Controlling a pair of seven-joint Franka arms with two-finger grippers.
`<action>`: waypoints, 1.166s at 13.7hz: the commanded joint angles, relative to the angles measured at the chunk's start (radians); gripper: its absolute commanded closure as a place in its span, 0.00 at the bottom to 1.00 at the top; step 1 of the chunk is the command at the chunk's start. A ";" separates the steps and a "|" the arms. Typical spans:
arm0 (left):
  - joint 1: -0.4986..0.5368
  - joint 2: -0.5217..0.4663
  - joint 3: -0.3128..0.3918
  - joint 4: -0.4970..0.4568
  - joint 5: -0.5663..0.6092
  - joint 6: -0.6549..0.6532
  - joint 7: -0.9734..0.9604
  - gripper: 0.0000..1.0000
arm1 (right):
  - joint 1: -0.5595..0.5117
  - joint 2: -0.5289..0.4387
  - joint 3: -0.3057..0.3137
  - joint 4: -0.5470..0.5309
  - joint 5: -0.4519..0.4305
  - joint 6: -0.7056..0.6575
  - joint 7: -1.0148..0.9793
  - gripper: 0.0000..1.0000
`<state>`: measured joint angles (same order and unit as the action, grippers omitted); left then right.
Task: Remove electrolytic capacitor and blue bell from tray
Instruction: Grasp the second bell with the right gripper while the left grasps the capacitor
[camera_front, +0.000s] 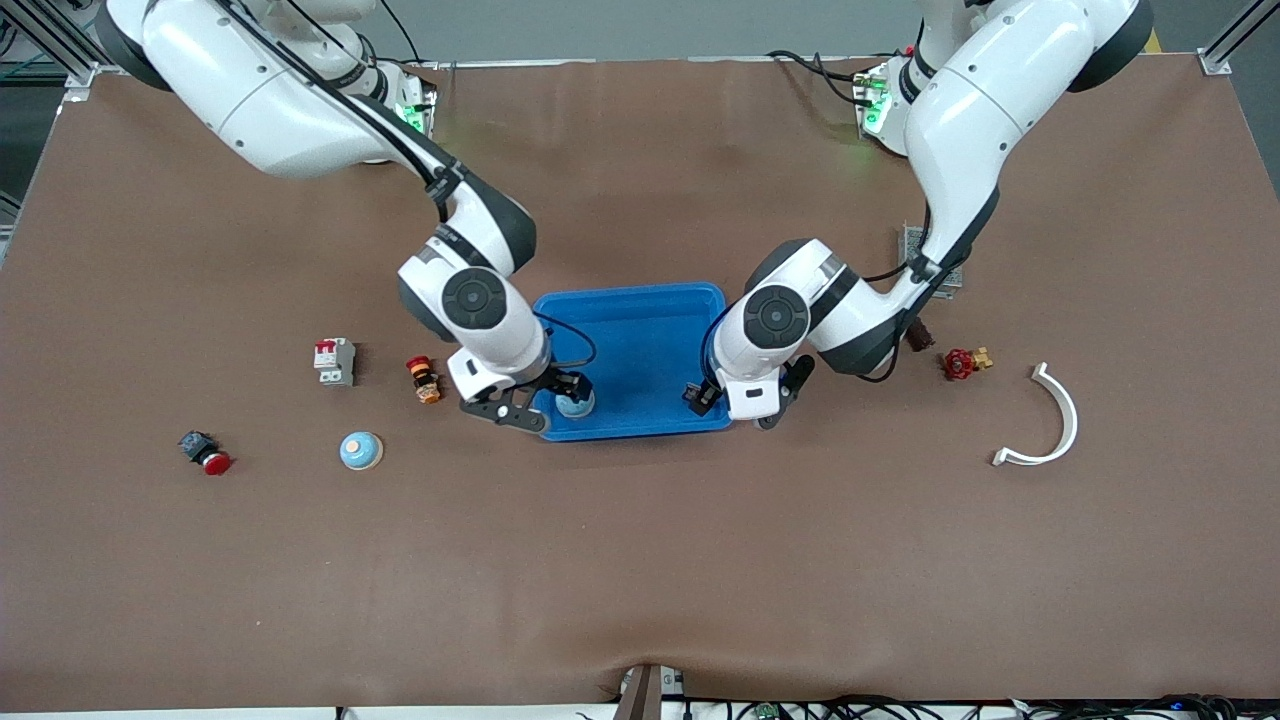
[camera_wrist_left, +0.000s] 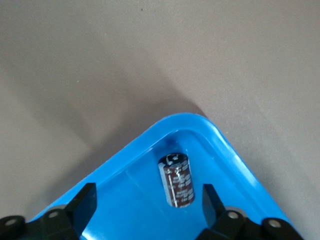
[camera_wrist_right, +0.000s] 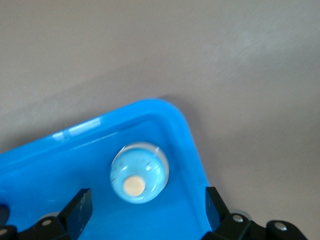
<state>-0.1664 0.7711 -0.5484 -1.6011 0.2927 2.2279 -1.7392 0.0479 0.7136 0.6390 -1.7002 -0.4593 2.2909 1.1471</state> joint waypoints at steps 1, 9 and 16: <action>-0.064 0.043 0.050 0.062 -0.003 0.009 -0.046 0.19 | 0.058 0.001 -0.047 -0.004 -0.029 0.031 0.046 0.00; -0.087 0.082 0.056 0.061 -0.001 0.078 -0.082 0.36 | 0.164 0.038 -0.182 0.001 -0.029 0.113 0.045 0.00; -0.085 0.080 0.056 0.061 0.002 0.078 -0.077 0.83 | 0.176 0.061 -0.186 0.030 -0.016 0.122 0.045 0.00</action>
<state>-0.2375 0.8437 -0.5036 -1.5611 0.2927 2.3047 -1.8064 0.2091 0.7497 0.4599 -1.7063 -0.4610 2.4011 1.1680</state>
